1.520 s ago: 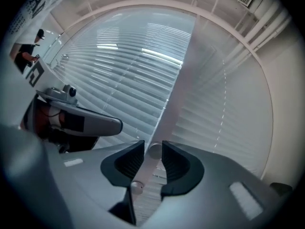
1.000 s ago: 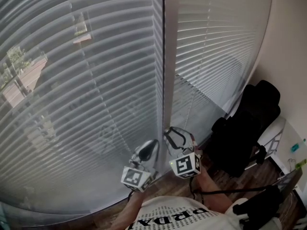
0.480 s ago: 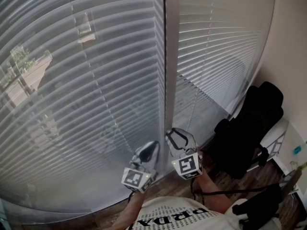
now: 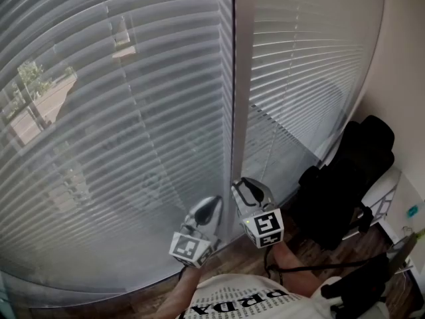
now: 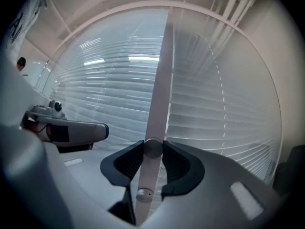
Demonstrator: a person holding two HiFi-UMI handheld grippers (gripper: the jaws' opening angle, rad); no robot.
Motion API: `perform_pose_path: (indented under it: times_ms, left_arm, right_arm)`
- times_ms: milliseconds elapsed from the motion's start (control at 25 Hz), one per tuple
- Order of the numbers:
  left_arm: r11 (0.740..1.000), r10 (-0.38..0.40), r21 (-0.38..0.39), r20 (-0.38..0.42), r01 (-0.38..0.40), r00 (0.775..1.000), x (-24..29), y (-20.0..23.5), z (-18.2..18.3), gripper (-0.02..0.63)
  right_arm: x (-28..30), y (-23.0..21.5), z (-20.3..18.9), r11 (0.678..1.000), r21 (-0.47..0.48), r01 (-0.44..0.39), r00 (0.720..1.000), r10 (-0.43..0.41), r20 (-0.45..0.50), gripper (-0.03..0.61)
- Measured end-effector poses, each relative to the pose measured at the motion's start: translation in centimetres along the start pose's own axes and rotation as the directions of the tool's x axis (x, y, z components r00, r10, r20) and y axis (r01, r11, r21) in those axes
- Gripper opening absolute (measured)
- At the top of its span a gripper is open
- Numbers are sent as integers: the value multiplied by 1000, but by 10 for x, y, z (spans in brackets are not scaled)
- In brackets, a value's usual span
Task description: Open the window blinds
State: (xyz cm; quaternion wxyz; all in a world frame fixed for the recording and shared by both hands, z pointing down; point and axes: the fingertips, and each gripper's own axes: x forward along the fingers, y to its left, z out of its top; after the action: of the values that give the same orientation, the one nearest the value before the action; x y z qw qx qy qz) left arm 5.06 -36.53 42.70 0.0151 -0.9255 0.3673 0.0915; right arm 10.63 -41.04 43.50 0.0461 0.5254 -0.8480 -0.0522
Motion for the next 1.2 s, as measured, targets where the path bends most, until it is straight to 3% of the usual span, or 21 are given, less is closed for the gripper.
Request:
perform_pose_path:
  times_ms: [360,480,600,680,800,880,1000,1200]
  left_arm:
    - [1000,4,-1,0,-4,1000,0,-2,1,-8]
    - [1000,-4,9,-2,4,1000,0,-4,1,-8]
    - [1000,-10,8,-5,10,1000,-1,-6,1,-7]
    - [1000,-6,5,0,6,1000,-2,-5,2,-8]
    - [1000,-1,3,3,1,1000,-1,-3,3,-8]
    - [1000,-5,11,8,5,1000,-1,-2,2,-8]
    - [1000,-2,1,3,2,1000,-1,-3,3,-8]
    - [1000,-2,5,3,2,1000,-2,-1,3,-8]
  right_arm:
    - [0,-3,-1,982,190,-17,1000,15,14,132]
    - [0,-3,-1,985,170,-14,1000,11,19,133]
    - [-3,1,2,999,40,-8,1000,7,3,135]
    - [-6,6,8,990,-143,-8,1000,7,-7,137]
    - [-6,14,13,909,-416,-8,1000,2,-15,140]
    - [-4,18,12,853,-522,-19,999,1,-33,143]
    - [0,17,4,807,-589,-36,997,-11,-77,144]
    - [3,12,-2,800,-599,-24,996,-29,-79,135]
